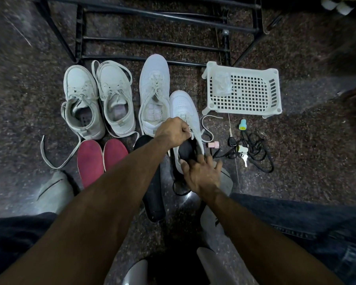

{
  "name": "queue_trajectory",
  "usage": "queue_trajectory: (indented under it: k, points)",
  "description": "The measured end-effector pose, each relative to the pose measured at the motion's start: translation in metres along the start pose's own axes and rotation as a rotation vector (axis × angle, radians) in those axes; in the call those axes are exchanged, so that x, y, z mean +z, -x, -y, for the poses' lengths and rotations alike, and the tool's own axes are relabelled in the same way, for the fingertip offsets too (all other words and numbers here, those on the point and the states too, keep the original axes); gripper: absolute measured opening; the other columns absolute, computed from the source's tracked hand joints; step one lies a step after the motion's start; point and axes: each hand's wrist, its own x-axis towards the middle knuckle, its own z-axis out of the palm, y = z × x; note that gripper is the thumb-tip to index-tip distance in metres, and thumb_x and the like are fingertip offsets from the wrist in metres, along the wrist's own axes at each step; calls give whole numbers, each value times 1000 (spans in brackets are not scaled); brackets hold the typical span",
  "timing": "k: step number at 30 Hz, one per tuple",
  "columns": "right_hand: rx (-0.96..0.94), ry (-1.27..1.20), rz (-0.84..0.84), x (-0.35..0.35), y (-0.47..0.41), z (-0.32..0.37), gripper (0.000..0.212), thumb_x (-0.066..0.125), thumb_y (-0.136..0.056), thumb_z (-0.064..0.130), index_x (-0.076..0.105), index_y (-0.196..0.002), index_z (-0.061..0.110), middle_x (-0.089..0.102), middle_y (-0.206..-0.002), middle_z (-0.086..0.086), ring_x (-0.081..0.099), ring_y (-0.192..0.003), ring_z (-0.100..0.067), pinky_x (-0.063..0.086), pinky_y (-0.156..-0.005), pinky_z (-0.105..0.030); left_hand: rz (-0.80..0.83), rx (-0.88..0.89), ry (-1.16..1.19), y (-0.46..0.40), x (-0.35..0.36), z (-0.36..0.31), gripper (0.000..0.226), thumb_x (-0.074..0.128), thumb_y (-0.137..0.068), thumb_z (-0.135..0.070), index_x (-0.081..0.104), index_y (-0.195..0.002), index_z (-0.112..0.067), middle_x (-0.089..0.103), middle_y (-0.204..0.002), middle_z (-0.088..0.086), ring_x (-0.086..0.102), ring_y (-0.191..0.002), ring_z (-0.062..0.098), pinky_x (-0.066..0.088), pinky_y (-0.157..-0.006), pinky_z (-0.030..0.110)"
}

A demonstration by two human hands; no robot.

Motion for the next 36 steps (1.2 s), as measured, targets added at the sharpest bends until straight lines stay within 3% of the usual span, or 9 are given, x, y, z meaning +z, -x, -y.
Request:
queue_trajectory:
  k: [3,6,10,13,17,23,28,32,36]
  points:
    - [14,25,206,-14,-10,3,78,16,-88,76,63,-124,25,29,-152,-7,8,-145,-32,-2,-106,-70,-1,-4,4,0,0,0,7,69,-84,-25,76,-83,-25,73,-95,-6,66,-89,16,54,-78,29]
    - [89,33,345,-25,-26,14,78,25,-82,82,60,-128,29,20,-157,-3,2,-146,-31,-5,-100,-77,-5,1,-8,-1,1,-1,8,68,-85,-25,76,-87,-24,73,-98,-4,66,-91,17,53,-76,27]
    - [38,116,180,-16,-19,21,57,33,-92,66,44,-135,30,32,-146,-9,13,-141,-39,7,-101,-79,-30,9,1,0,4,2,10,67,-85,-24,76,-89,-23,73,-102,-4,66,-92,16,55,-79,29]
    - [19,-18,70,0,-4,22,41,46,-96,42,42,-136,35,34,-141,-8,7,-143,-41,11,-105,-75,-31,19,10,-1,6,5,11,66,-85,-22,76,-90,-22,72,-105,-4,66,-94,16,53,-80,28]
    - [94,-89,199,-8,-11,23,40,50,-89,35,57,-128,27,29,-145,-4,-1,-145,-37,2,-103,-77,-34,22,-28,1,7,3,11,66,-85,-24,76,-91,-23,72,-106,-5,65,-96,16,51,-78,26]
    - [107,-3,380,-21,-29,25,47,50,-90,42,50,-135,26,21,-152,0,-4,-144,-37,-3,-102,-78,-28,40,-64,6,11,3,10,64,-87,-23,73,-88,-26,69,-113,-6,64,-100,19,54,-85,35]
    - [39,-72,140,-6,-13,15,36,53,-88,39,61,-121,25,44,-137,-2,16,-141,-37,7,-108,-68,-26,143,22,17,17,14,22,60,-89,-16,72,-107,-21,59,-130,-6,59,-113,17,47,-94,30]
    - [41,-121,-39,4,-1,8,24,53,-90,41,66,-103,26,57,-120,0,41,-121,-29,26,-105,-51,-211,142,85,38,17,36,39,57,-90,-17,59,-129,-23,54,-131,-3,60,-106,19,51,-88,36]
    - [42,-142,-86,-10,-23,8,26,55,-89,45,66,-103,26,61,-118,-2,47,-120,-29,29,-104,-47,-271,5,16,52,6,69,32,57,-90,-16,65,-121,-17,61,-125,6,60,-110,25,47,-92,33]
